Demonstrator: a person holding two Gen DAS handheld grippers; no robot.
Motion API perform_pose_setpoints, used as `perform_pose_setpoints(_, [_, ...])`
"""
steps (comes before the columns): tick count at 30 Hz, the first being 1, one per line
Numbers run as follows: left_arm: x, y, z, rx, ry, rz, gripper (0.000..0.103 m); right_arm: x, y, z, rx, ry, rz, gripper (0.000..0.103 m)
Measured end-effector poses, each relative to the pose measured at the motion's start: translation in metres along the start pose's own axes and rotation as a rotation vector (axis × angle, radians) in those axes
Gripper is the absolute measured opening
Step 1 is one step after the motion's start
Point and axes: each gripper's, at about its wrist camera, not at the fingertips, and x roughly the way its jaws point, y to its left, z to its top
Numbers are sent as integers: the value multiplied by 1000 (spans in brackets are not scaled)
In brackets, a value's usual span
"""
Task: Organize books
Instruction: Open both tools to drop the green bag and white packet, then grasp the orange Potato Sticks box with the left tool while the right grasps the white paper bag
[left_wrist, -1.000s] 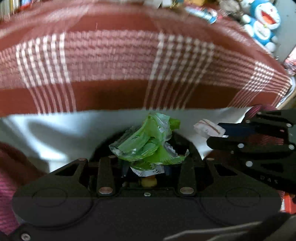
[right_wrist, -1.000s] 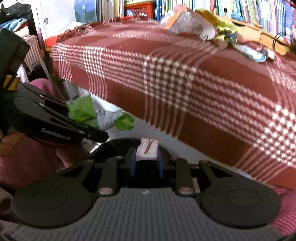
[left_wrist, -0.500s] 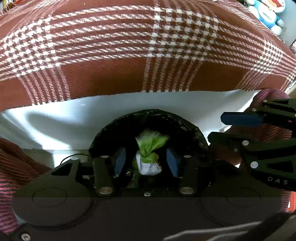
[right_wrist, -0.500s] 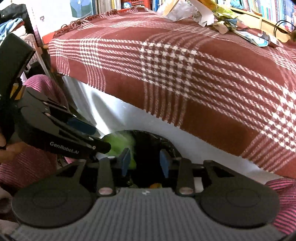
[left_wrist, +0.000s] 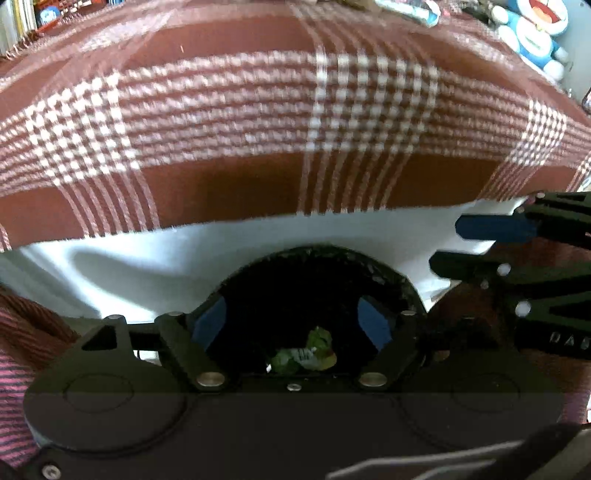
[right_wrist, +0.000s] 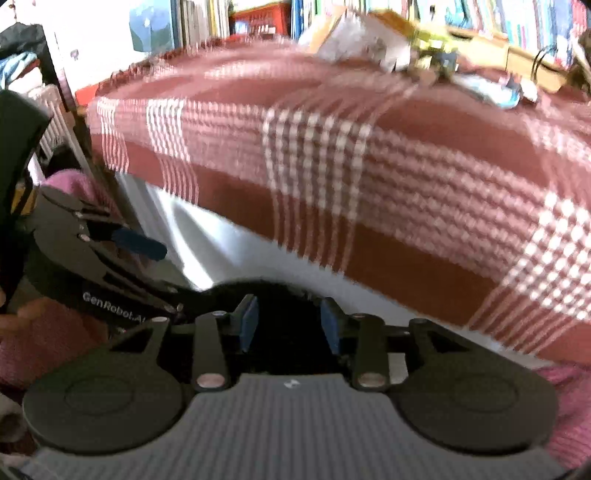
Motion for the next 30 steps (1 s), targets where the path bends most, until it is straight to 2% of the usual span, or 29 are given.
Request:
perform_pose_setpoints(7, [-38,16,42,-31,-197,-16,86,-31,-19,36,21,-193,-66,61])
perform_pose_setpoints(12, [-50,24,84,-70,-333,4,87,-39,-39,62,14,-309,-178,71])
perform_pose_setpoints(17, [-56,37,138,-152,-467,-19,90,-33,-66,87,34,-349,-290,73])
perform_pose_setpoints(21, [-54,46,187,-219,-565,-60,94,-17,-95,106,71,-334,-338,74])
perform_pose_setpoints(23, [-49,47,213,-224,-579,-57,95,-6,-109,116,84,-318,-348,78])
perform_pose_setpoints(26, [-34,48,249,-220,-559,-50,96,8,-125,128,90,-299,-355,85])
perform_pose_setpoints(30, [-2,59,289,-284,-475,-98,96,22,-143,139,84,-271,-362,88])
